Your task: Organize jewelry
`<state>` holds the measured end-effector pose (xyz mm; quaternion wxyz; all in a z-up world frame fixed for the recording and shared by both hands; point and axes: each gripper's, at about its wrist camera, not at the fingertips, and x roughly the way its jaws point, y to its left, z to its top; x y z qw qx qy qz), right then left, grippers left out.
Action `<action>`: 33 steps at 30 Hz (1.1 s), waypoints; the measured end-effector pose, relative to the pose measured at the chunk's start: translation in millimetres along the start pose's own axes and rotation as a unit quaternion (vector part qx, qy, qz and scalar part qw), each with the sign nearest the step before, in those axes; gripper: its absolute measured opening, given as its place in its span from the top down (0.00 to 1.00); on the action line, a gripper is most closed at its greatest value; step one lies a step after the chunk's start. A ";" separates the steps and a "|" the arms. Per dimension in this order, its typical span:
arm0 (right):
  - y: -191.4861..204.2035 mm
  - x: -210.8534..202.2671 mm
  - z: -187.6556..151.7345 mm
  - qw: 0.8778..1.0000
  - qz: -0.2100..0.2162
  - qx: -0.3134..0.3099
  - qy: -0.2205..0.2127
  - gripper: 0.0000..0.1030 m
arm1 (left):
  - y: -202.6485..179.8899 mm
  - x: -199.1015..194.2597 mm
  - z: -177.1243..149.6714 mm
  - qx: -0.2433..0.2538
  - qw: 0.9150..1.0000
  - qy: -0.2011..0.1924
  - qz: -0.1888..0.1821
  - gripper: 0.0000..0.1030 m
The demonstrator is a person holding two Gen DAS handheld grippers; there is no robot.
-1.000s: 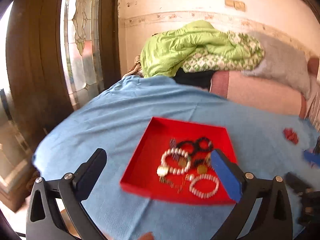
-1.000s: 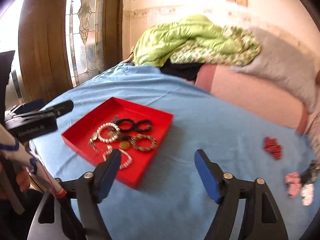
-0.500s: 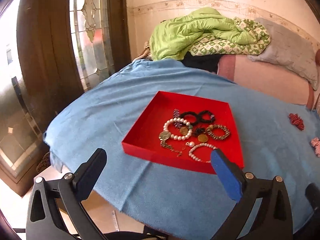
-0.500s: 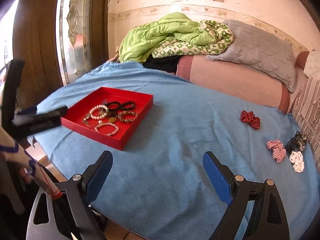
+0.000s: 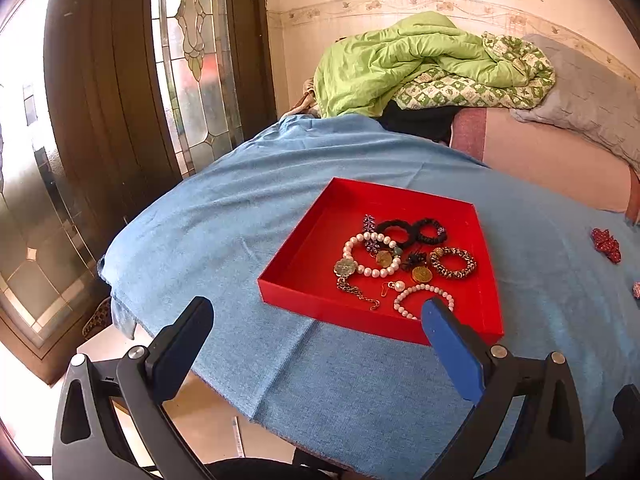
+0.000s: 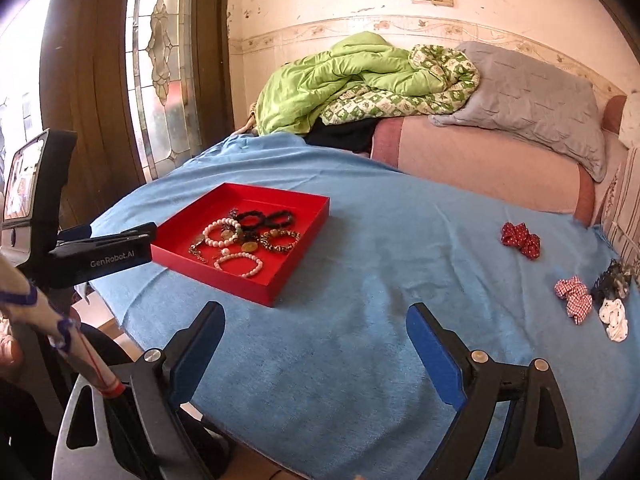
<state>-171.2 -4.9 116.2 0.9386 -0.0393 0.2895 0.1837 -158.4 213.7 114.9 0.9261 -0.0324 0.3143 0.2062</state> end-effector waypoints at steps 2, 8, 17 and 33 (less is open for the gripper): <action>0.2 0.6 -0.8 1.000 0.001 0.002 0.002 0.08 | -1.0 0.0 -0.2 0.001 1.000 0.001 -0.002 0.00; 4.3 -5.4 -1.4 1.000 -0.002 -0.010 -0.016 0.08 | 2.2 0.7 0.7 -0.005 1.000 0.001 -0.006 0.00; 9.0 -5.9 -0.6 1.000 0.012 -0.006 -0.023 0.08 | 8.1 0.7 0.8 -0.013 1.000 -0.001 -0.004 0.00; 11.3 -6.0 6.6 0.999 0.008 0.000 -0.045 0.08 | 9.8 1.0 2.0 -0.011 1.000 -0.002 -0.001 0.00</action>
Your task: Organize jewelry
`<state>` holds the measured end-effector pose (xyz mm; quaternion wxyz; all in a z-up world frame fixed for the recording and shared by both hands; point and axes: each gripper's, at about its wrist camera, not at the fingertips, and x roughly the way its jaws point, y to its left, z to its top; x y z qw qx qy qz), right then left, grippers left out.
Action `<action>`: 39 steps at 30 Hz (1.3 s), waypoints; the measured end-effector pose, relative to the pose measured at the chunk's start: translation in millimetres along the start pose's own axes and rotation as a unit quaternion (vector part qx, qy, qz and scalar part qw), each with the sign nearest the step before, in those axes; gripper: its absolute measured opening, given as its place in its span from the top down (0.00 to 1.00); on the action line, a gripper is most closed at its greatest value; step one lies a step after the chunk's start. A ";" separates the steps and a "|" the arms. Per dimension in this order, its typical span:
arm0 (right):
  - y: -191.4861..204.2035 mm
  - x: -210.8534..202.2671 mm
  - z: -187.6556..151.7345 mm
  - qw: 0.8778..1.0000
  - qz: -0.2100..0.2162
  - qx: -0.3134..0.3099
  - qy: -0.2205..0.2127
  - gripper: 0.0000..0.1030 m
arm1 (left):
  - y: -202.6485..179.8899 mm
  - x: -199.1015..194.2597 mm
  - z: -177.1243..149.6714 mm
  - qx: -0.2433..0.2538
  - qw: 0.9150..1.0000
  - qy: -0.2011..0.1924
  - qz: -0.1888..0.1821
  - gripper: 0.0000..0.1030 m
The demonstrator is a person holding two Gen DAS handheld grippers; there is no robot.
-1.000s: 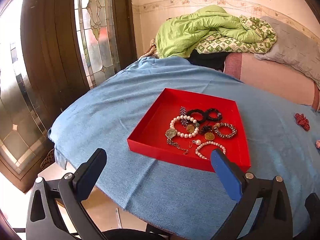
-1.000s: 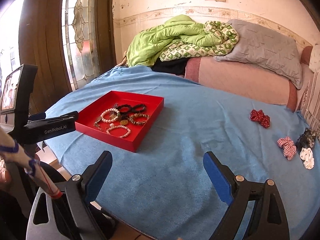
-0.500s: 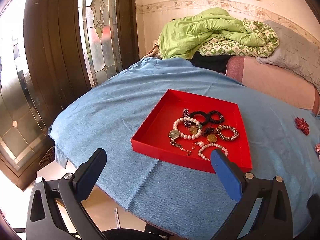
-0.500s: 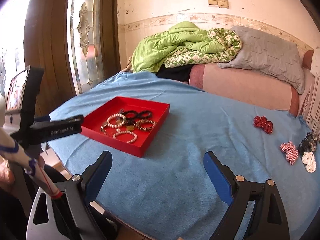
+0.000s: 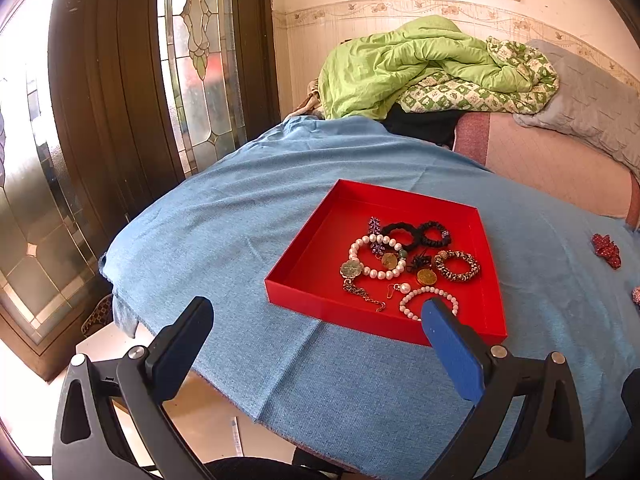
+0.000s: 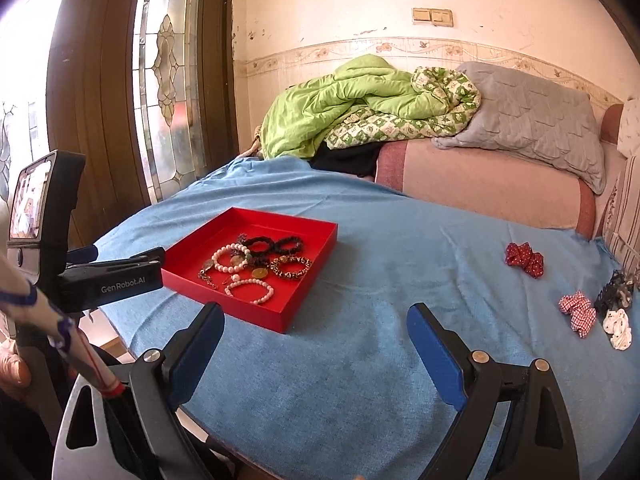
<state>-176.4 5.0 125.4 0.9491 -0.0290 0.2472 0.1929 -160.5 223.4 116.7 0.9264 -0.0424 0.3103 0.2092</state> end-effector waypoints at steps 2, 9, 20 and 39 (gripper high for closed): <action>-0.3 0.2 -0.5 1.000 -0.001 0.000 0.002 0.08 | 0.1 -0.2 0.2 0.000 1.000 0.000 0.000 0.00; -0.9 1.5 -2.3 1.000 -0.001 -0.004 0.008 0.08 | -0.1 -0.4 0.0 0.000 1.000 0.001 0.000 0.00; -0.9 4.0 -3.9 1.000 -0.002 -0.007 0.013 0.08 | 0.7 0.1 0.0 0.001 1.000 0.000 0.001 0.00; -1.7 5.3 -3.9 1.000 0.000 -0.006 0.016 0.07 | 0.7 0.2 0.2 0.001 1.000 0.000 0.001 0.00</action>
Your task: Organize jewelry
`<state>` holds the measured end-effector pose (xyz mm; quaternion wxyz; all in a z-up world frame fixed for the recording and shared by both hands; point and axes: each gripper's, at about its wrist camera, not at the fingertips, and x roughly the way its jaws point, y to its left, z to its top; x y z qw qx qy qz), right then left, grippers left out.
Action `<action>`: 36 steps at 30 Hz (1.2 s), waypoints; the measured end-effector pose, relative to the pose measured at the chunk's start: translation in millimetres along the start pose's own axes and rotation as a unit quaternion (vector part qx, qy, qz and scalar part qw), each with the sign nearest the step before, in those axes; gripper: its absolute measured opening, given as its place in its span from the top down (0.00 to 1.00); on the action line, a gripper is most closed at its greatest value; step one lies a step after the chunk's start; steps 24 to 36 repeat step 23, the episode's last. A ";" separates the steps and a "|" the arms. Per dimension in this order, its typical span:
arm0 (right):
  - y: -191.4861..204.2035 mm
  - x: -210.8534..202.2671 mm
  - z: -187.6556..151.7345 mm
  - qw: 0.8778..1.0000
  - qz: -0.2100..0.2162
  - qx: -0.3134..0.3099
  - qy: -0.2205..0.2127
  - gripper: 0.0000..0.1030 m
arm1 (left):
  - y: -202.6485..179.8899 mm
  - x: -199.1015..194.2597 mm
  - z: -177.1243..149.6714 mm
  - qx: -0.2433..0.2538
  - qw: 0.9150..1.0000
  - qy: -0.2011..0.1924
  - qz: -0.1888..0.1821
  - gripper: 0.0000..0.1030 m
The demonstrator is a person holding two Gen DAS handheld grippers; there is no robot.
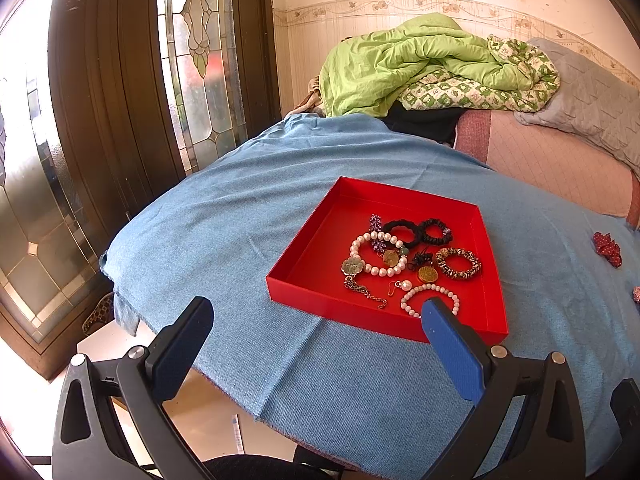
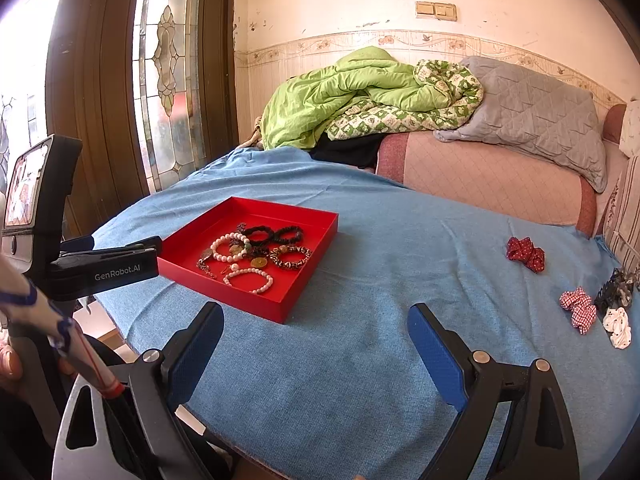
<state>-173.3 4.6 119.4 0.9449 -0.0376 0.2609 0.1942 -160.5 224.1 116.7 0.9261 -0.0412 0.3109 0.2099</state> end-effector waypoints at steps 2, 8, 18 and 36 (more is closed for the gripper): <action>-0.1 -0.8 0.3 1.000 0.000 0.000 -0.001 0.07 | 0.2 0.1 0.2 0.000 1.000 0.001 -0.001 0.00; 0.5 -0.6 0.1 1.000 -0.001 0.000 0.000 0.07 | 0.1 0.1 0.2 0.000 1.000 0.001 -0.001 0.00; -0.6 -0.6 0.1 1.000 0.000 0.000 -0.001 0.07 | -0.9 -0.6 0.8 0.005 1.000 0.001 0.012 0.00; -3.4 -1.2 -0.3 1.000 -0.001 0.003 0.001 0.07 | -0.2 -1.5 -4.9 0.019 0.999 -0.009 0.026 0.00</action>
